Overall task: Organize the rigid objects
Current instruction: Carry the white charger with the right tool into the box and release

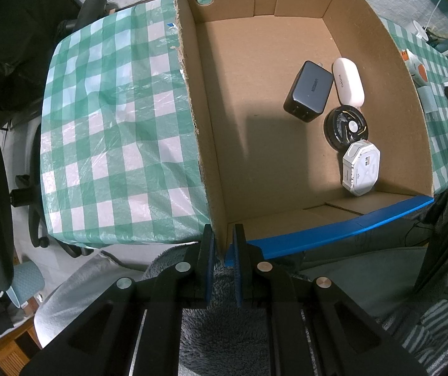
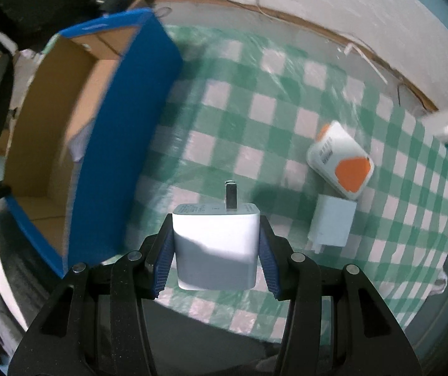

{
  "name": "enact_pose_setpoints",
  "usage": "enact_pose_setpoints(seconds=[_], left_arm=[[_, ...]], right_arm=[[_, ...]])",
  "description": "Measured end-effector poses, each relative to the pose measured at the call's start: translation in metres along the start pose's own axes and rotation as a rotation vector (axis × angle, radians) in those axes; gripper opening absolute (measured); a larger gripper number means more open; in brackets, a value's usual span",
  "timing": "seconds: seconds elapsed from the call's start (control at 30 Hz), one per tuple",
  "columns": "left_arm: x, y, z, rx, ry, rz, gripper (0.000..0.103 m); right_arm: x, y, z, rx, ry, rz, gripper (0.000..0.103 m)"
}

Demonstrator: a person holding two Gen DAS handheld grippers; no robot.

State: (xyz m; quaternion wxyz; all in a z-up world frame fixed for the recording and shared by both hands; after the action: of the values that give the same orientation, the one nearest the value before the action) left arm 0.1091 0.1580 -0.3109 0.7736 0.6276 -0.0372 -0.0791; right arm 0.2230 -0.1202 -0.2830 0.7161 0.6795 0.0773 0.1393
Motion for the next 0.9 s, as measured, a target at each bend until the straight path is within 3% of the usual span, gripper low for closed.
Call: enact_pose_setpoints(seconds=[0.5, 0.9], left_arm=[[0.000, 0.000, 0.000, 0.000, 0.001, 0.000, 0.009], [0.001, -0.002, 0.001, 0.002, -0.004, -0.001, 0.009]], right_arm=[[0.041, 0.052, -0.086, 0.038, 0.158, 0.092, 0.049], [0.049, 0.019, -0.153, 0.068, 0.221, 0.092, 0.049]])
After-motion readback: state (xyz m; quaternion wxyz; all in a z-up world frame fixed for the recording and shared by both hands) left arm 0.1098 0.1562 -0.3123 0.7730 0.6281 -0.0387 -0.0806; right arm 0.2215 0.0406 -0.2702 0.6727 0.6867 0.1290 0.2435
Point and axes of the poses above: each gripper's, at about its wrist camera, not at the fingertips, and y roughly against the way its jaws point, z to its right, x to its top, the point moved 10 cm from there along -y, roughly the way its jaws point, and after that the axes turned 14 degrees about -x, right-handed, at the moved point
